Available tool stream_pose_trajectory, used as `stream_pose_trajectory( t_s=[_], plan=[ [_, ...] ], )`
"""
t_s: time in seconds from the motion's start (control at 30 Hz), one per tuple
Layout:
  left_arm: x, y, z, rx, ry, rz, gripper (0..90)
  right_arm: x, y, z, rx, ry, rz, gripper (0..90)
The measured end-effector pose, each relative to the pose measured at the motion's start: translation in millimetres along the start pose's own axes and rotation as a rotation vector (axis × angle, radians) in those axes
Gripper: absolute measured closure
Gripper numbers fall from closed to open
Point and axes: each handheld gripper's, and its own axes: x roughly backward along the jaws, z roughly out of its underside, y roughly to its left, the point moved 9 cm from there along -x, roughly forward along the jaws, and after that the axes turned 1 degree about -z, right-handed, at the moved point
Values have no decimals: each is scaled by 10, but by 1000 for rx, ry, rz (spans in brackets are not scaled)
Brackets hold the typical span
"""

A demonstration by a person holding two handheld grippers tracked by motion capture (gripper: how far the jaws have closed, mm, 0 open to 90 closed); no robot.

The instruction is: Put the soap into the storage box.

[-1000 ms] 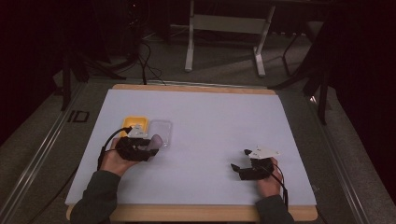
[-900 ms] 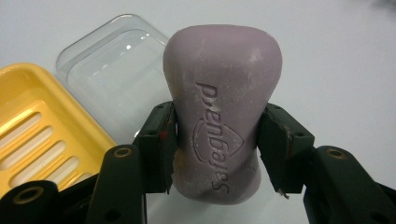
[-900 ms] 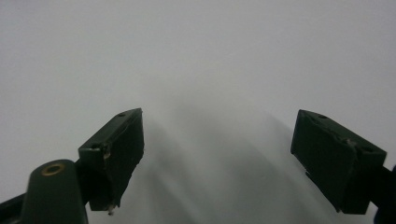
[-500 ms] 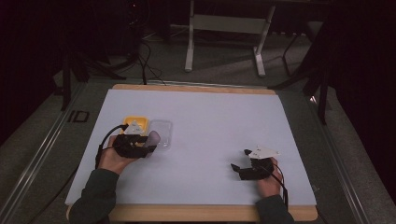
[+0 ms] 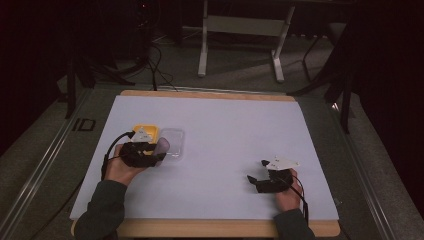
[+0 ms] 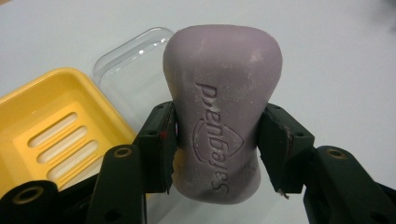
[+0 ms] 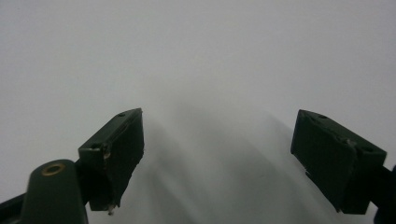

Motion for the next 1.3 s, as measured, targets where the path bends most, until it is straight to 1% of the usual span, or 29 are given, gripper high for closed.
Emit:
stream_pose_trajectory(
  t_s=[0.3, 0.43, 0.6, 0.77, 0.87, 0.9, 0.97, 1.07, 1.3],
  plan=[
    [16, 9, -25, 16, -1, 0, 500, -1, 0, 0, 1, 0, 0, 168],
    [23, 20, -37, 19, -3, -7, 501, 0, 0, 0, 2, 0, 0, 168],
    [29, 38, -41, 26, 7, -15, 500, 0, 2, 1, 0, 1, 0, 168],
    [41, 60, -47, 50, -1, -20, 500, 0, 2, 2, 0, 2, -1, 168],
    [48, 71, -48, 49, 2, -23, 500, 1, 2, 2, -1, 2, -1, 168],
    [55, 81, -57, 59, -1, -28, 500, 1, 1, 1, 0, 2, -1, 168],
    [62, 96, -61, 65, 0, -36, 500, -1, 1, 0, 2, 1, -1, 168],
    [68, 112, -67, 76, -2, -39, 500, -1, 1, 1, 2, 1, -1, 168],
    [82, 151, -76, 91, -3, -51, 500, -1, 1, 1, 3, 2, -2, 168]
  ],
)
